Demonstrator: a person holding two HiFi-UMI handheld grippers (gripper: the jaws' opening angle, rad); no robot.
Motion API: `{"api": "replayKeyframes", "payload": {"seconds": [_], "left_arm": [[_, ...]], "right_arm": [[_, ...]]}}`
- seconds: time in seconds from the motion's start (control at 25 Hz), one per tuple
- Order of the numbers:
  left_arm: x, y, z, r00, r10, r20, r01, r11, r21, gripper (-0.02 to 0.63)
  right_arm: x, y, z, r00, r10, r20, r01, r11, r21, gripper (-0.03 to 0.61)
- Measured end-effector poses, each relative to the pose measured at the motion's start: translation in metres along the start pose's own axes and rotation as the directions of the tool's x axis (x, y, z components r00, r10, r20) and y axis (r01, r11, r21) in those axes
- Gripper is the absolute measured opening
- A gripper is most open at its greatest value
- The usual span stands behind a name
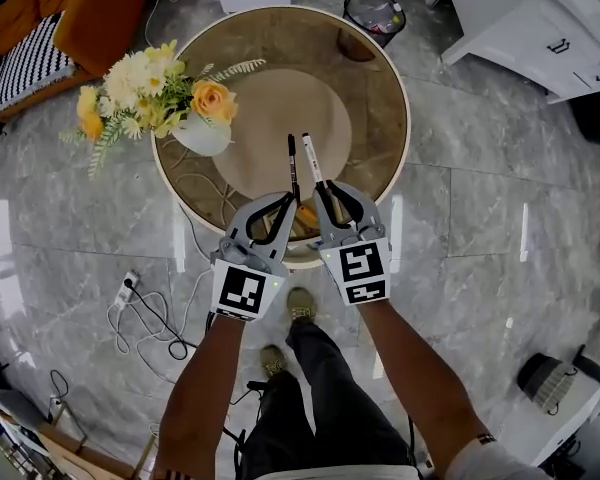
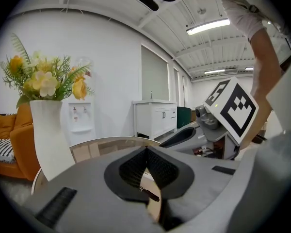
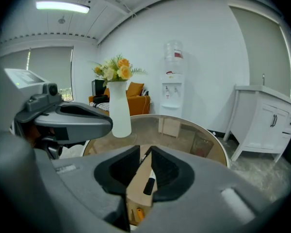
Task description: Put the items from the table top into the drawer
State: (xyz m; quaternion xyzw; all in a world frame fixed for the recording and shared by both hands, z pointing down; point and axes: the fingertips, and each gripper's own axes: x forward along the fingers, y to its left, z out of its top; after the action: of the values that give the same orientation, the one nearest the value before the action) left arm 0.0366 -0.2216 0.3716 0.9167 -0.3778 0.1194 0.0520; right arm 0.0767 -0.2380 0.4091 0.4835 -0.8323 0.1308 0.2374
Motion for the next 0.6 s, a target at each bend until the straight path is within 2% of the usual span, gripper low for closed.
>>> {"api": "replayKeyframes", "payload": {"seconds": [0.2, 0.6], "left_arm": [[0.003, 0.002, -0.023, 1.0, 0.006, -0.016, -0.006, 1.0, -0.015, 0.001], [0.005, 0.011, -0.042, 0.999, 0.032, -0.027, -0.034, 0.998, -0.045, 0.0]], "right_arm": [[0.027, -0.005, -0.031, 0.993, -0.007, -0.116, 0.008, 1.0, 0.011, 0.101], [0.072, -0.016, -0.076, 0.962, -0.007, -0.271, 0.02, 0.999, 0.045, 0.143]]}}
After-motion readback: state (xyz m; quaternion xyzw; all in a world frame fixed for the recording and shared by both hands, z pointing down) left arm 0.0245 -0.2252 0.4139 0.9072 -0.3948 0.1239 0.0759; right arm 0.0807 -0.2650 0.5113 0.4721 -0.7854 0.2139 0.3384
